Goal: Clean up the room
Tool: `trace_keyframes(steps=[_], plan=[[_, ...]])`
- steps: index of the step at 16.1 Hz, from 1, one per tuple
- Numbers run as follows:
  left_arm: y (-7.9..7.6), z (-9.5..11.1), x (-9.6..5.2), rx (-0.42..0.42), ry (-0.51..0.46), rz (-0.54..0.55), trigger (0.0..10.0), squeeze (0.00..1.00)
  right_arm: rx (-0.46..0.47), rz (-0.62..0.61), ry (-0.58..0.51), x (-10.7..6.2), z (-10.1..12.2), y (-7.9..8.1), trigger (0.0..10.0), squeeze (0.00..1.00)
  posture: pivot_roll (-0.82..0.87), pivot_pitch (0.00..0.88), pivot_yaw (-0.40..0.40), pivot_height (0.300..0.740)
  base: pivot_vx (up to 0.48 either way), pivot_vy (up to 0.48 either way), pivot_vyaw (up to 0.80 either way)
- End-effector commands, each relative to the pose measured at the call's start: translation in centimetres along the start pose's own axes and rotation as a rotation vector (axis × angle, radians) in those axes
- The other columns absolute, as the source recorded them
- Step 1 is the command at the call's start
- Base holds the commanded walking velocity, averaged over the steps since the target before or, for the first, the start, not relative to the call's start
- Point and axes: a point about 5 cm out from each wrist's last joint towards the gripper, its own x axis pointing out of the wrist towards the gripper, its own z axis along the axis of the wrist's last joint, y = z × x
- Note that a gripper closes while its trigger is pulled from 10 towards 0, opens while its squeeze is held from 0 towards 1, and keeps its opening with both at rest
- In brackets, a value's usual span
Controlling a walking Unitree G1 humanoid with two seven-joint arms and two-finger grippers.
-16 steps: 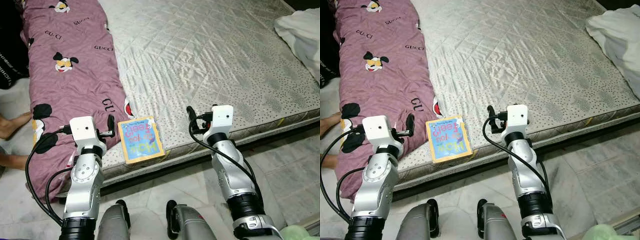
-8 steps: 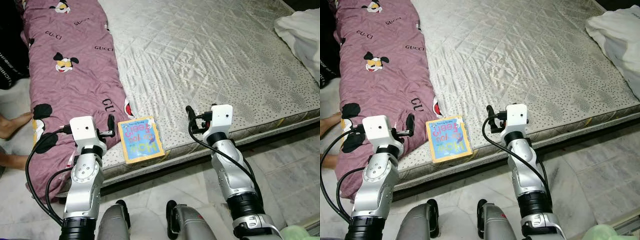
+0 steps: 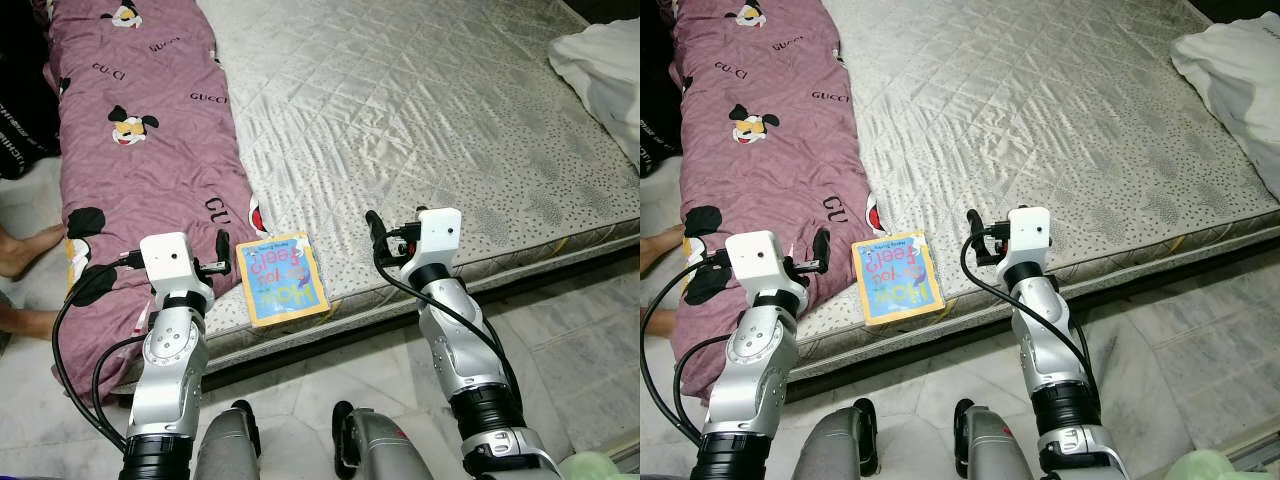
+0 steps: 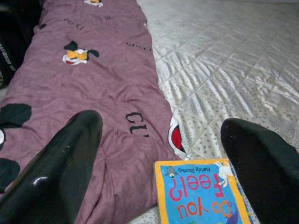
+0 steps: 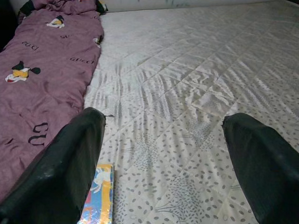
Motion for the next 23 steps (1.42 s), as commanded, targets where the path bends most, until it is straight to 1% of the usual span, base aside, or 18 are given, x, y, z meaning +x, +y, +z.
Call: trace_keyframes(steps=[1,4,7,23], plan=[[0.23,-0.07,-0.21,-0.011,0.012,0.012,10.0,0.00,0.007,0.008,0.006,-0.27,-0.16,0.09,10.0,0.00,0.07,0.251,-0.017,0.740,0.000,0.000,0.00],[0.33,-0.15,-0.21,-0.018,0.021,0.022,10.0,0.00,0.011,0.013,0.009,-0.26,-0.18,0.13,10.0,0.00,0.07,0.261,-0.020,0.740,0.000,0.000,0.00],[0.27,-0.11,-0.20,-0.021,0.017,0.015,10.0,0.00,0.010,0.014,0.008,-0.14,-0.12,0.16,10.0,0.00,0.07,0.263,-0.020,0.740,0.000,0.480,0.00],[0.15,0.06,-0.11,-0.012,0.014,0.014,10.0,0.00,0.013,0.030,0.002,-0.13,-0.09,0.34,10.0,0.00,0.07,0.279,-0.018,0.740,0.000,0.000,0.00]])
